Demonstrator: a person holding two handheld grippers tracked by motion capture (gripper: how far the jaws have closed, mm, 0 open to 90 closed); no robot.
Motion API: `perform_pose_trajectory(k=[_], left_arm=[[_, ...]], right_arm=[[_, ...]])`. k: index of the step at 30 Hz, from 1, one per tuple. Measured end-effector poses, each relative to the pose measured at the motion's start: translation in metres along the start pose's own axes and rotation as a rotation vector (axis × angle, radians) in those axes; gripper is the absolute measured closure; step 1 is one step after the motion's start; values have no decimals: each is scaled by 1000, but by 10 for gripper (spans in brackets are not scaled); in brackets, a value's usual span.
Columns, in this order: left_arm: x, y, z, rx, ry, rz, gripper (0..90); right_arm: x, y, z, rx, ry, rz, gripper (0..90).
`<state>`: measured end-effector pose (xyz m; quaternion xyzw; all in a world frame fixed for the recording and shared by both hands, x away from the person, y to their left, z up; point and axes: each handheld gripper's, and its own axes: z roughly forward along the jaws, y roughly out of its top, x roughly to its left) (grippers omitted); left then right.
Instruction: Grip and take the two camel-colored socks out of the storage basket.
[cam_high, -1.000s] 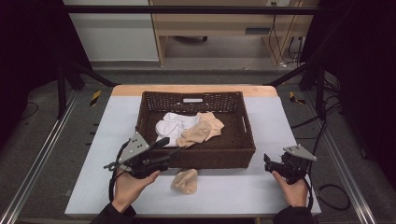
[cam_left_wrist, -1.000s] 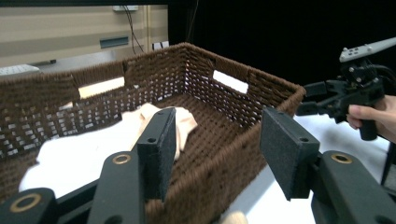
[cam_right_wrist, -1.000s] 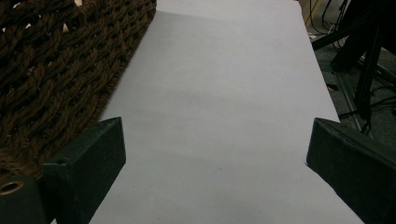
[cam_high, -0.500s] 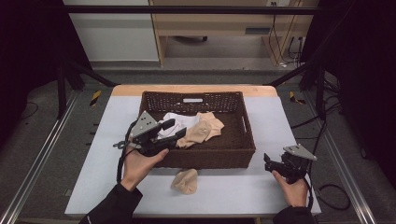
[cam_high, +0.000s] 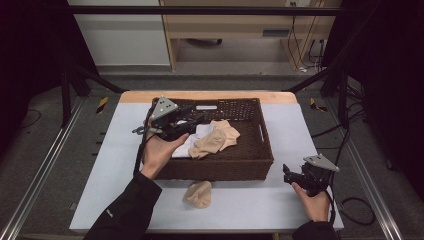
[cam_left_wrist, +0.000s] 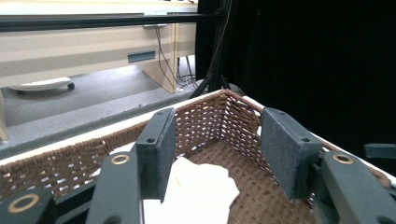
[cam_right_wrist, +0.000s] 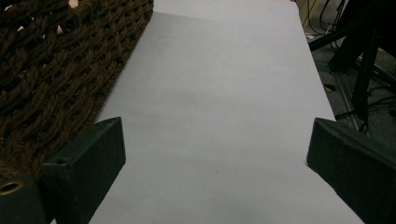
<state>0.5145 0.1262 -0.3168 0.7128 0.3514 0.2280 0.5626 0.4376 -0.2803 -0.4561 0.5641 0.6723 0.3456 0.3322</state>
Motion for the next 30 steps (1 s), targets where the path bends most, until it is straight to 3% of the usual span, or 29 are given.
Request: perform_pose_trajectory(k=[9,18,30], left_arm=[[8,-4,34,27,36,0,446],[13,-27,70,118,54,30,426],[17,-53,89,240,59,30,429]], right_arm=[[-1,0,1,-4,3,-4,47],[-1,0,1,-2,5,-3,49],[0,0,2,5,4,-1,50]])
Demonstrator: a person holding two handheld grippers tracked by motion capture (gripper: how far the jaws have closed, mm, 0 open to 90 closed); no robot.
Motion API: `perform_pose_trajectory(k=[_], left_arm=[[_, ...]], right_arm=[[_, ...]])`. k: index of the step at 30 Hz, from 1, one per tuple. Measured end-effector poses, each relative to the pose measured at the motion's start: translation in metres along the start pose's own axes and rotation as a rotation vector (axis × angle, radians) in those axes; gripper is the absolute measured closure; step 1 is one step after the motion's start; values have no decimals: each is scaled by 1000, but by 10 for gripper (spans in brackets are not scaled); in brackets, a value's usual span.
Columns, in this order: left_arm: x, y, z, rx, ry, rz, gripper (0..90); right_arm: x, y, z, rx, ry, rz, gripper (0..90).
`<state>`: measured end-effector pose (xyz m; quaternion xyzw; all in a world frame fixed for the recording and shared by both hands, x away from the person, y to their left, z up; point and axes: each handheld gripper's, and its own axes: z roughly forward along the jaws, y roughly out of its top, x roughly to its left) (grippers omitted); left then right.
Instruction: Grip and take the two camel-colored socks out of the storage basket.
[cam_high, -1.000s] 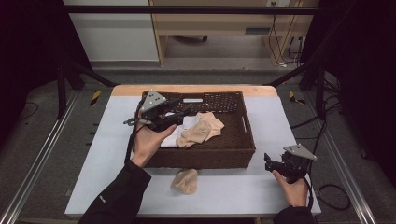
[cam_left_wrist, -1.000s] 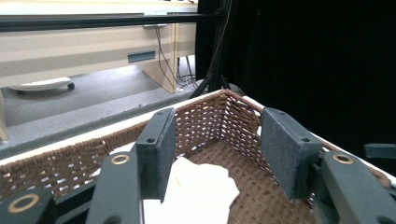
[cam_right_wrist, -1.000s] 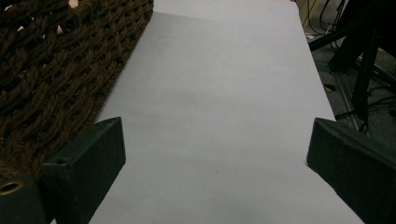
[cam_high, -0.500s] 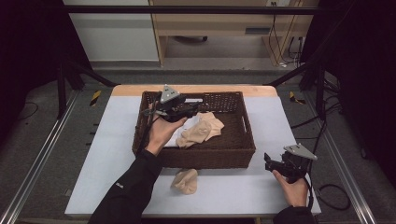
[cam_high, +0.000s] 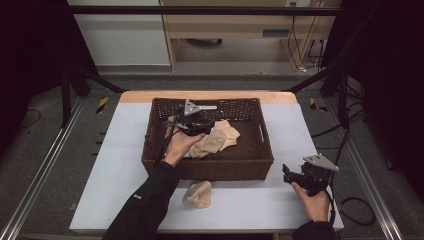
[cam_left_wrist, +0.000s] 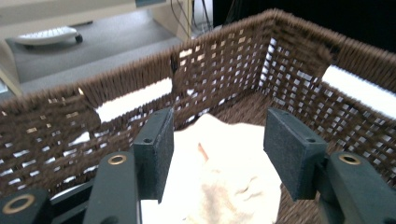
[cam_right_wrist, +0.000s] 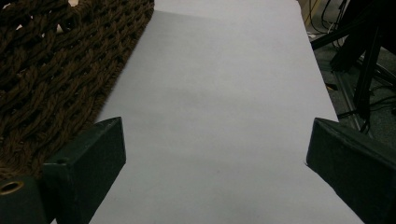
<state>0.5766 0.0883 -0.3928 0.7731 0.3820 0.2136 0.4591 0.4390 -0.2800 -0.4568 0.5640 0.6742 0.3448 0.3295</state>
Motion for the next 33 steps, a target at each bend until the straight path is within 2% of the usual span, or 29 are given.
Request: perform_pose_trajectory(k=[3,4,5,6,7,12,14,16,23,29,33], left_arm=[[0,-5,7,46,7,14,428],[0,-5,7,46,7,14,422],[1,-9,11,78,9,17,414],[1,-9,11,78,9,17,402],[3,-14,16,102,11,17,394],[6,-24,23,148,4,10,356],[7,-25,24,162,0,21,335],[5,-28,27,197,-6,51,326],[3,-33,32,245,-26,92,306],[-1,-35,35,290,-60,106,375],[-1,-37,36,341,-62,123,484]], right_arm=[[0,0,0,-1,0,-1,51],[0,0,0,-1,0,-1,51],[0,0,0,1,0,-1,51],[0,0,0,1,0,0,51],[0,0,0,0,-1,-2,51],[0,0,0,2,-2,-3,51],[0,0,1,3,-2,-9,51],[0,0,1,4,-2,-10,51],[0,-1,1,5,-5,-12,51],[1,0,1,7,-3,-7,52],[1,0,1,8,-3,-9,53]])
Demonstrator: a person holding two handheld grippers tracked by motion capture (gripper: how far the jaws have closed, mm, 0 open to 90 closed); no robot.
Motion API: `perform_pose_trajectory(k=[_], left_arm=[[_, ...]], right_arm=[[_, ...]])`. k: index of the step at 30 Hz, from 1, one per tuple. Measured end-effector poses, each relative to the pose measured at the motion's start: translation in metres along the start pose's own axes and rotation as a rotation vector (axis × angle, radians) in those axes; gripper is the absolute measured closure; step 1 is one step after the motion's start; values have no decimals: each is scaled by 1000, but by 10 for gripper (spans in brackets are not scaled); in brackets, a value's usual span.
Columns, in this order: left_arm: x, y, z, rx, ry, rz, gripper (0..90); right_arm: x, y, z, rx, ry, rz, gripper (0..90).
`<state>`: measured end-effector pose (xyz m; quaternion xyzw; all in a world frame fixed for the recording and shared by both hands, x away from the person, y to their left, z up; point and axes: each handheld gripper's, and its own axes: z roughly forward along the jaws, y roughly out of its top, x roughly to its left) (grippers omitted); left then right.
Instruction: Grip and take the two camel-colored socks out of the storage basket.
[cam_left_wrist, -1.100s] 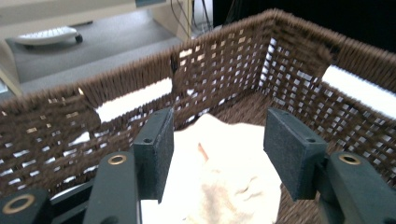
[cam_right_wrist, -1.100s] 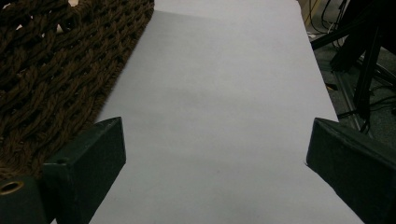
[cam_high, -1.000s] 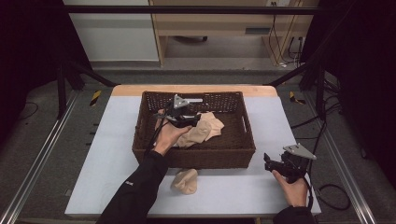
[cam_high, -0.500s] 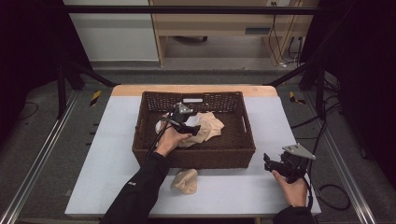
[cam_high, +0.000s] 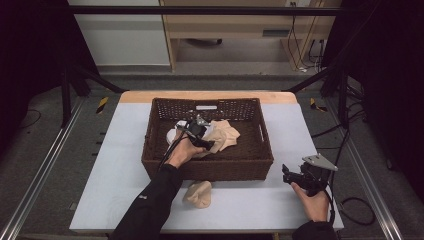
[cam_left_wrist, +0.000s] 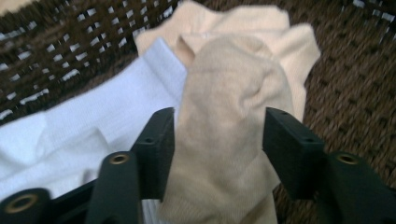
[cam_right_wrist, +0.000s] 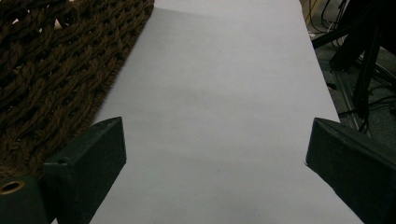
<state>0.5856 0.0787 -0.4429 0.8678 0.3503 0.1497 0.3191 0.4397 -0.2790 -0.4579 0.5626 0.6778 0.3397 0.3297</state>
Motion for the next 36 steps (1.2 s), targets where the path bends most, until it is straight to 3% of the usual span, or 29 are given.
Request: perform_pose_trajectory(k=[6,11,13,16,18,19,23,26,28,31,36], left_arm=[[1,-1,-1,60,-20,-13,728],[1,1,-5,58,-19,-23,889],[1,2,-9,11,-12,-33,897],[2,2,-12,-17,1,-34,898],[2,2,-11,-5,-4,-33,897],[2,2,-10,-11,3,-34,890],[2,0,0,-25,-5,-19,435],[2,0,4,-2,-4,19,382],[3,-1,5,41,0,44,469],[3,-1,4,63,-13,47,640],[4,0,1,90,-23,25,872]], right_arm=[[0,0,-1,-3,2,-2,54],[0,0,-1,-2,2,-1,55],[0,0,-1,-4,1,-3,55],[0,0,-1,-2,2,6,55],[-1,0,-2,-3,1,4,55],[0,0,-2,-3,0,4,56],[0,0,-1,-2,0,5,54],[0,0,-1,-2,-1,-2,54],[0,0,0,0,1,0,54],[1,0,0,0,2,-1,55],[1,0,-1,-1,2,1,55]])
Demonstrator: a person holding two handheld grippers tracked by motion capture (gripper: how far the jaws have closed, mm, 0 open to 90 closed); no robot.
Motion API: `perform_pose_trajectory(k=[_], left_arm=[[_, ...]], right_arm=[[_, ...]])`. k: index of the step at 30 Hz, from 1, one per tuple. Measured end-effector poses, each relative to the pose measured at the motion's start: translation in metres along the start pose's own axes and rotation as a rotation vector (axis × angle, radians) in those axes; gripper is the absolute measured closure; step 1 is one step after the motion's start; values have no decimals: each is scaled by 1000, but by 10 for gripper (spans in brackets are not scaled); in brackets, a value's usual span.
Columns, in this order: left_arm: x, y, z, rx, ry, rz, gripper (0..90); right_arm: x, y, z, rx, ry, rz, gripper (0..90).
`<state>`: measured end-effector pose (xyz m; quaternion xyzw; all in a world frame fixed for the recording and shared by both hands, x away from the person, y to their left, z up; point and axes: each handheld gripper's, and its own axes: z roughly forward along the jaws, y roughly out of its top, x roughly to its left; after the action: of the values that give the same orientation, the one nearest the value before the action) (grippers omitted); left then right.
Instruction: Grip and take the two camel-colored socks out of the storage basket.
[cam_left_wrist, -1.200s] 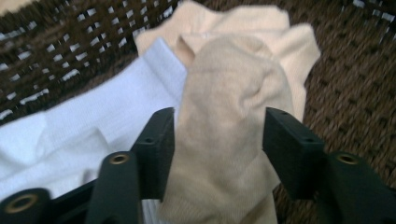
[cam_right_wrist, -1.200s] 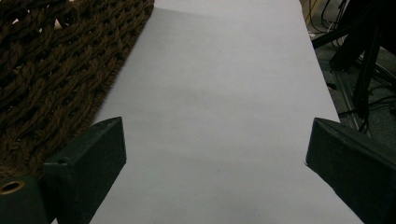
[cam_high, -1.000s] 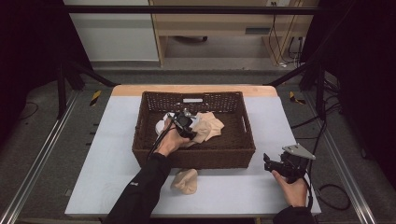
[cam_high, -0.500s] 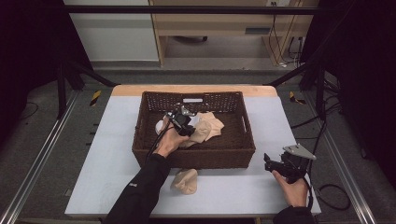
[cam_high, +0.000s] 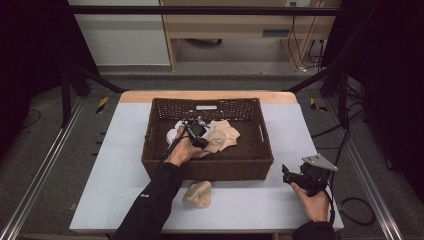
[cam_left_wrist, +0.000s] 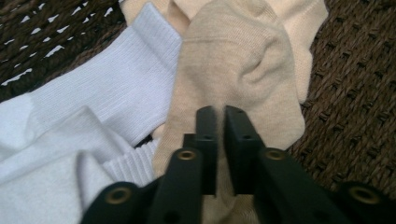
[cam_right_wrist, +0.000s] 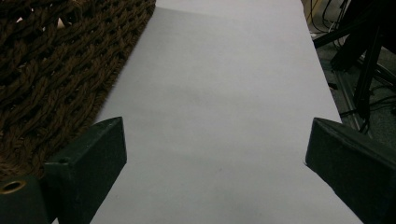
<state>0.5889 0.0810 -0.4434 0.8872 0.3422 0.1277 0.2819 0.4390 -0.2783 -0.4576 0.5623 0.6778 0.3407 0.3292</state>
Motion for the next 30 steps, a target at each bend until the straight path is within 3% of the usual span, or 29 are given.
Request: perform_pose_trajectory(k=[7,13,15,16,18,22,26,30], left_arm=[[0,1,-10,-71,27,-22,899],[0,2,-21,-191,30,-35,899],[1,2,-17,-176,13,-57,897],[1,3,-14,-179,12,-67,830],[1,6,-10,-187,29,-31,569],[0,16,-3,-187,33,-9,433],[-3,21,9,-138,33,18,391],[-3,18,15,-45,26,72,514]], right_arm=[[-1,0,-1,-1,0,4,55],[-2,0,-2,-9,-3,6,55],[-2,0,-2,-6,-4,7,55],[-2,0,-2,-6,-4,6,55],[-1,0,-2,-8,-3,4,55],[-2,0,0,-1,-6,2,54],[-1,0,-1,-4,-2,3,54],[-1,0,0,-4,-2,-3,54]])
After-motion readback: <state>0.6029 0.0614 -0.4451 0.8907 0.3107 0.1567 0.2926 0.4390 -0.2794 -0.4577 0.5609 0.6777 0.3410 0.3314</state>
